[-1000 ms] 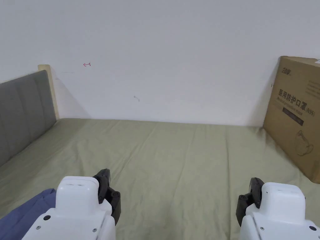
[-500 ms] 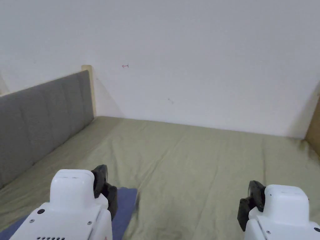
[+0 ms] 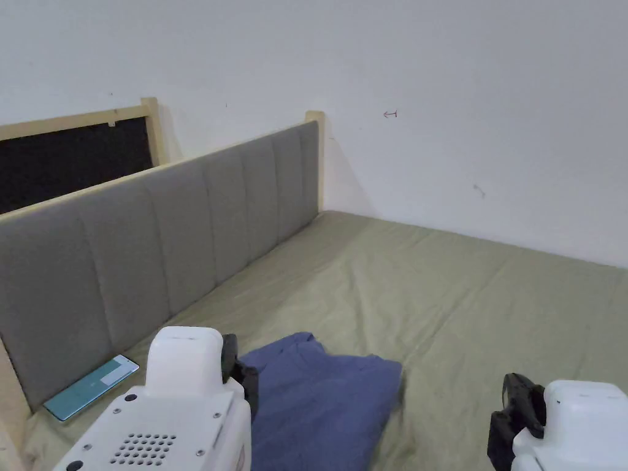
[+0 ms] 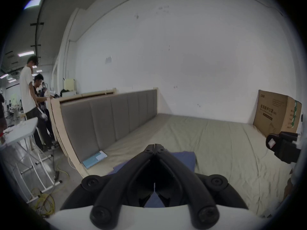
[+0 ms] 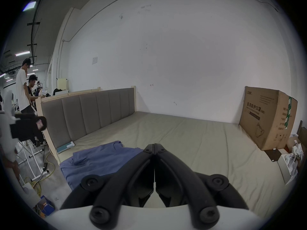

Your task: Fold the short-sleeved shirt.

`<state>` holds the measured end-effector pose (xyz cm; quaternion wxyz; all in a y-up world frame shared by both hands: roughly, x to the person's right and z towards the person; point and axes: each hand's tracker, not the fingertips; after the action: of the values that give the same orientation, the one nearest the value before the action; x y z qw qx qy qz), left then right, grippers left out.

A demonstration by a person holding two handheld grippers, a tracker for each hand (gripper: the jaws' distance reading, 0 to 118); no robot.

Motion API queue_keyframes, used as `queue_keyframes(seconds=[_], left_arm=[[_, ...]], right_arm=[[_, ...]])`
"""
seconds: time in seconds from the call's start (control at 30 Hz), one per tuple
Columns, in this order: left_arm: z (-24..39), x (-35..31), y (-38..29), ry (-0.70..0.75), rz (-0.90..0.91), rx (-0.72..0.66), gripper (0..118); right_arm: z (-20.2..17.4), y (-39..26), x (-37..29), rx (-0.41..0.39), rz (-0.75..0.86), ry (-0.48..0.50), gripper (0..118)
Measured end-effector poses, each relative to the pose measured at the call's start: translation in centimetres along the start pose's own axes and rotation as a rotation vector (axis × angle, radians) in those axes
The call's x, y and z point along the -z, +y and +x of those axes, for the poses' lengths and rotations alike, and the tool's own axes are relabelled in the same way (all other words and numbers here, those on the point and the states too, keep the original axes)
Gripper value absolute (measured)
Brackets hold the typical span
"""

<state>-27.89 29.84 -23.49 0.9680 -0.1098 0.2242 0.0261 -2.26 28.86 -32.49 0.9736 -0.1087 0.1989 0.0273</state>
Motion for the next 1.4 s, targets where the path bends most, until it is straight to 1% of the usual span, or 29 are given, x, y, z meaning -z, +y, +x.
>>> queue_keyframes(seconds=[0.07,0.1,0.17,0.23,0.33,0.37,0.4,0.43,0.47,0.5,0.53,0.6,0.63,0.67,0.73,0.83,0.87,0.9,0.93,0.97,1.03,1.07,1.1,1.13,1.17,1.2,1.33,1.4], left_arm=[[-0.1,3.5,-1.3,-0.069,-0.085,-0.051,0],[-0.1,5.6,-2.0,-0.108,-0.16,-0.068,0],[0.3,10.1,-3.9,-0.122,-0.29,-0.046,0],[0.9,13.5,-6.0,-0.105,-0.357,-0.001,0],[1.0,17.8,-8.8,-0.109,-0.514,-0.057,0],[0.9,18.9,-9.4,-0.137,-0.535,-0.095,0],[1.0,19.9,-10.0,-0.138,-0.567,-0.102,0],[1.3,20.8,-10.4,-0.153,-0.597,-0.078,14],[1.6,21.4,-10.7,-0.162,-0.614,-0.07,47],[1.9,22.1,-11.0,-0.159,-0.639,-0.049,70],[2.2,22.9,-11.3,-0.172,-0.658,-0.049,81],[2.8,24.0,-11.7,-0.178,-0.677,-0.064,89],[3.1,24.7,-11.9,-0.186,-0.673,-0.086,97],[3.5,25.6,-12.0,-0.189,-0.674,-0.103,102],[4.3,27.4,-12.6,-0.205,-0.706,-0.114,101],[6.3,30.5,-14.5,-0.201,-0.774,-0.051,103],[6.8,31.6,-15.8,-0.208,-0.84,-0.024,100],[7.4,32.1,-16.8,-0.166,-0.899,0.016,98],[7.7,31.6,-16.6,-0.159,-0.84,0.072,97],[7.8,31.3,-15.8,-0.166,-0.848,0.065,89],[6.9,31.2,-15.1,-0.16,-0.84,0.02,62],[6.4,31.3,-15.2,-0.154,-0.834,-0.002,40],[5.9,31.4,-15.3,-0.14,-0.834,-0.023,16],[4.8,31.5,-15.2,-0.109,-0.812,-0.054,6],[4.0,31.5,-15.3,-0.105,-0.823,-0.108,6],[3.5,31.6,-15.5,-0.158,-0.848,-0.203,6],[2.4,31.5,-14.4,-0.161,-0.866,-0.321,6],[2.2,30.8,-13.4,-0.229,-0.848,-0.364,6]], right_arm=[[0.4,-0.4,0.5,0.004,-0.025,0.0,0],[0.5,-0.6,0.8,0.005,-0.039,-0.008,0],[0.8,-1.2,1.3,0.007,-0.063,-0.02,0],[1.0,-1.9,1.8,0.004,-0.092,-0.028,0],[1.2,-2.7,2.6,-0.012,-0.128,-0.044,0],[1.2,-2.9,3.0,-0.015,-0.142,-0.047,0],[1.3,-3.1,3.3,-0.016,-0.154,-0.047,0],[1.3,-3.3,3.7,-0.016,-0.165,-0.05,0],[1.4,-3.5,4.1,-0.016,-0.178,-0.053,0],[1.4,-3.7,4.4,-0.015,-0.19,-0.056,0],[1.4,-3.9,4.8,-0.012,-0.202,-0.059,0],[1.5,-4.4,5.4,-0.006,-0.225,-0.059,0],[1.6,-4.7,5.7,-0.007,-0.237,-0.06,0],[1.6,-4.9,6.0,-0.014,-0.255,-0.063,0],[1.8,-5.4,6.4,-0.027,-0.273,-0.067,0],[2.2,-6.2,7.0,-0.033,-0.305,-0.076,0],[2.3,-6.5,7.3,-0.03,-0.321,-0.081,0],[2.5,-6.7,7.5,-0.025,-0.335,-0.087,0],[2.7,-7.0,7.7,-0.021,-0.349,-0.09,0],[3.0,-7.2,7.8,-0.014,-0.359,-0.095,0],[3.3,-7.7,8.2,0.006,-0.377,-0.101,0],[3.5,-7.9,8.5,0.02,-0.39,-0.105,0],[3.6,-8.0,8.6,0.031,-0.405,-0.106,0],[3.8,-8.2,8.5,0.046,-0.405,-0.105,0],[3.9,-8.3,8.4,0.052,-0.407,-0.1,0],[4.0,-8.3,8.3,0.053,-0.411,-0.098,0],[4.5,-8.3,7.8,0.047,-0.419,-0.111,0],[5.2,-8.1,7.6,0.073,-0.417,-0.12,0]])
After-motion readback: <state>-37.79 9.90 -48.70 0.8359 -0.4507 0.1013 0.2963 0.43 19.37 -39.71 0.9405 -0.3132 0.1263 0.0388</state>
